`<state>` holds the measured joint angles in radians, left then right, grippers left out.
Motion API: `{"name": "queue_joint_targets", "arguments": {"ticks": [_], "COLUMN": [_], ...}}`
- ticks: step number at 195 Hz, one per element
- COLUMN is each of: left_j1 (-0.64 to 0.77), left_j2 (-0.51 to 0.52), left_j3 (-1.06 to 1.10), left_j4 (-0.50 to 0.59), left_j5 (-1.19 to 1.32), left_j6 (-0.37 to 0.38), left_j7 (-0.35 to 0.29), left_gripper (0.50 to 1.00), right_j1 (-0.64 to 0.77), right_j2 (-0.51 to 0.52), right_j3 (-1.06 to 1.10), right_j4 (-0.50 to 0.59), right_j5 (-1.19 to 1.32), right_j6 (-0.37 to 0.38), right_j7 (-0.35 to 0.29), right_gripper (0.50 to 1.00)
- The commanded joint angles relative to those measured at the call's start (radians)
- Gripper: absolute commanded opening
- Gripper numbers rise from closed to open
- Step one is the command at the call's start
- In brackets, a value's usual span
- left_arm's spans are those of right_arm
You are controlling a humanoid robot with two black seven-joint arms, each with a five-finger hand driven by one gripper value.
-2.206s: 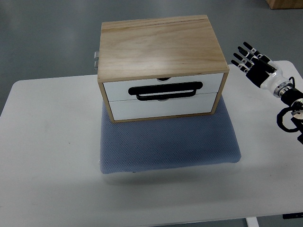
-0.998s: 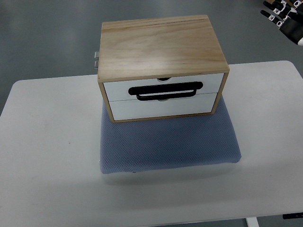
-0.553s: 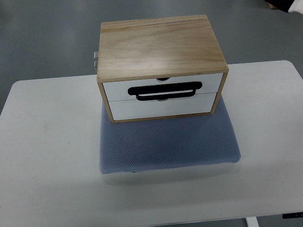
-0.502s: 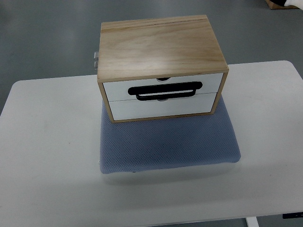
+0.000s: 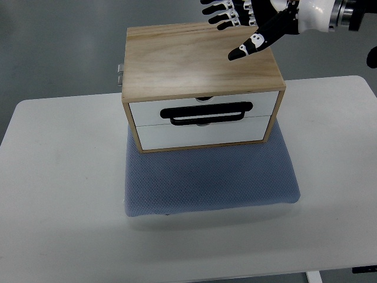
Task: Open wood drawer with right hand
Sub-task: 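Swing the right hand over the cabinet down to the upper drawer handle, then hook the right hand fingers around the upper drawer's black handle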
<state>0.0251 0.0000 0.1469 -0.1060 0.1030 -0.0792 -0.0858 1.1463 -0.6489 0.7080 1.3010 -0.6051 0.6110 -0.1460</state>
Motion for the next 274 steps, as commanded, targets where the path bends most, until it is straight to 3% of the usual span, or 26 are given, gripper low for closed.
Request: {"name": "queue_joint_targets", "arguments": {"ticks": [1,56,78,274], "left_j1": [-0.007,-0.008,-0.008,-0.005], "left_j2": [0.000,0.000,0.000,0.000], "left_j3": [0.000,-0.001,-0.001,-0.003], "left_j4": [-0.009,-0.020,-0.020,-0.026], "left_j5": [0.000,0.000,0.000,0.000], "left_j6": [-0.007,-0.004,-0.004,0.006], "left_j7": [0.000,0.000,0.000,0.000], "left_gripper": [1.000,1.000,1.000,1.000], "right_j1": [0.009,0.009,0.009,-0.100], "right_j2": [-0.001,0.015,0.051,0.063], "right_j3": [-0.008,-0.131,-0.160,-0.166], "right_j4": [0.069,0.184,0.181,0.093], "right_j5": [0.004,-0.002,-0.018,-0.134], "right_j6": [0.000,0.000,0.000,0.000], "right_j7": [-0.009,-0.023,-0.066,-0.072], "right_gripper": [0.942,0.942,0.942,0.944]}}
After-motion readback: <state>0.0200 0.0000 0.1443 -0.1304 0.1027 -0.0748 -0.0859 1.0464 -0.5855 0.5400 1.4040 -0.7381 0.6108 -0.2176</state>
